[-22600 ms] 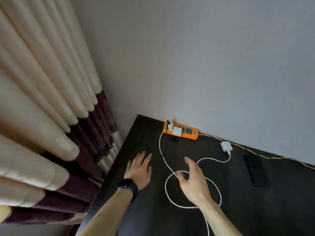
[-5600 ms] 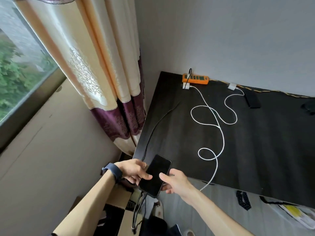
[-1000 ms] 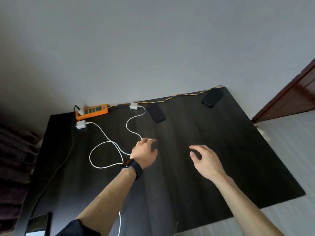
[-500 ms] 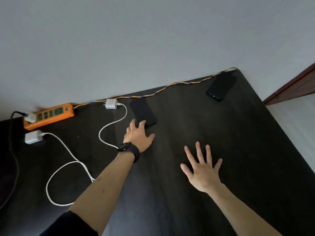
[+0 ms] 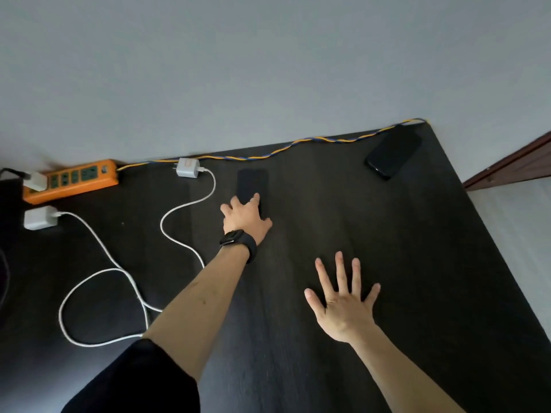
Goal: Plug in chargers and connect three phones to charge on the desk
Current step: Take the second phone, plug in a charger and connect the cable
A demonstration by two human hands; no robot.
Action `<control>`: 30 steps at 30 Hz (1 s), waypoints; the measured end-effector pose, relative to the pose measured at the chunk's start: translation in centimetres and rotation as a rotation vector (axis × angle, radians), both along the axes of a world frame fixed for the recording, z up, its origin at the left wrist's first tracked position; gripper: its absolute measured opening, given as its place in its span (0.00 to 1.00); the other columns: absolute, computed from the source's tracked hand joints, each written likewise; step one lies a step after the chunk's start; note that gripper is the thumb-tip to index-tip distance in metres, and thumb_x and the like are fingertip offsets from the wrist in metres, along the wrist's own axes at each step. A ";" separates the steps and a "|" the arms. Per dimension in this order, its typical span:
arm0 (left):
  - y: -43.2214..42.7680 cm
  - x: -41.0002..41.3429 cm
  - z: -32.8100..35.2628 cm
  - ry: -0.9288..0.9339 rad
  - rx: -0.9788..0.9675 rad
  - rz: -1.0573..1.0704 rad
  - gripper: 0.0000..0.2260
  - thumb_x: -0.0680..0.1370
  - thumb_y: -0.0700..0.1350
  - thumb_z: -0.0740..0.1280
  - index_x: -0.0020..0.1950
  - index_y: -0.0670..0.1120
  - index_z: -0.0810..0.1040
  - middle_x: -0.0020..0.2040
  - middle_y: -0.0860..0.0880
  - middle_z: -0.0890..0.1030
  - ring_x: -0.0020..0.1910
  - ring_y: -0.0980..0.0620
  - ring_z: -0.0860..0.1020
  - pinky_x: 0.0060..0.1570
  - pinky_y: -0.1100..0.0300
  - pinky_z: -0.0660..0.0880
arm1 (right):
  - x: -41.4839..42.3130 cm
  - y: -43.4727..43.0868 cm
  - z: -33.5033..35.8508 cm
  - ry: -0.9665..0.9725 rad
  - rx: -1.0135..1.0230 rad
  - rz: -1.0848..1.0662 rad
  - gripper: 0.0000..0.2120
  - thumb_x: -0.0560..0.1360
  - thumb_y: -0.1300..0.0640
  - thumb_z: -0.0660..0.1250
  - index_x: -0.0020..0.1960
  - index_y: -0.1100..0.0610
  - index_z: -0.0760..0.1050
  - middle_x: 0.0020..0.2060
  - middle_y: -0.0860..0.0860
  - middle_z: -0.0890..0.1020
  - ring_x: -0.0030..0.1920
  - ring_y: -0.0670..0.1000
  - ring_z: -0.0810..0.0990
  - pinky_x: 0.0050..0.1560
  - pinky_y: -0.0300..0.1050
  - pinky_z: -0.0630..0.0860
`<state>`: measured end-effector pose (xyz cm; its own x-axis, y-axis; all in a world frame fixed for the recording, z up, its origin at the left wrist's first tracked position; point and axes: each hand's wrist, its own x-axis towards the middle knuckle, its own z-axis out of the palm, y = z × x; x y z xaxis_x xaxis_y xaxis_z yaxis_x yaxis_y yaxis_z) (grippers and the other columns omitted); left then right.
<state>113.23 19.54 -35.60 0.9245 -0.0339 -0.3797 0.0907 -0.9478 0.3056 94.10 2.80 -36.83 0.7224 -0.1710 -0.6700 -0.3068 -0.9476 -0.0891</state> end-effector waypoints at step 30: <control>14.1 -30.6 16.6 0.508 -1.015 0.065 0.25 0.71 0.36 0.76 0.66 0.46 0.76 0.60 0.46 0.82 0.57 0.50 0.81 0.53 0.59 0.79 | -17.1 7.1 19.2 -0.132 1.243 -1.161 0.10 0.78 0.64 0.68 0.59 0.61 0.79 0.49 0.59 0.87 0.48 0.58 0.87 0.49 0.52 0.83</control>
<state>82.67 33.62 -18.95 0.6828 -0.4973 -0.5352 0.4628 -0.2724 0.8436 77.04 9.85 -17.61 0.6617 -0.0674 -0.7467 -0.6651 0.4070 -0.6261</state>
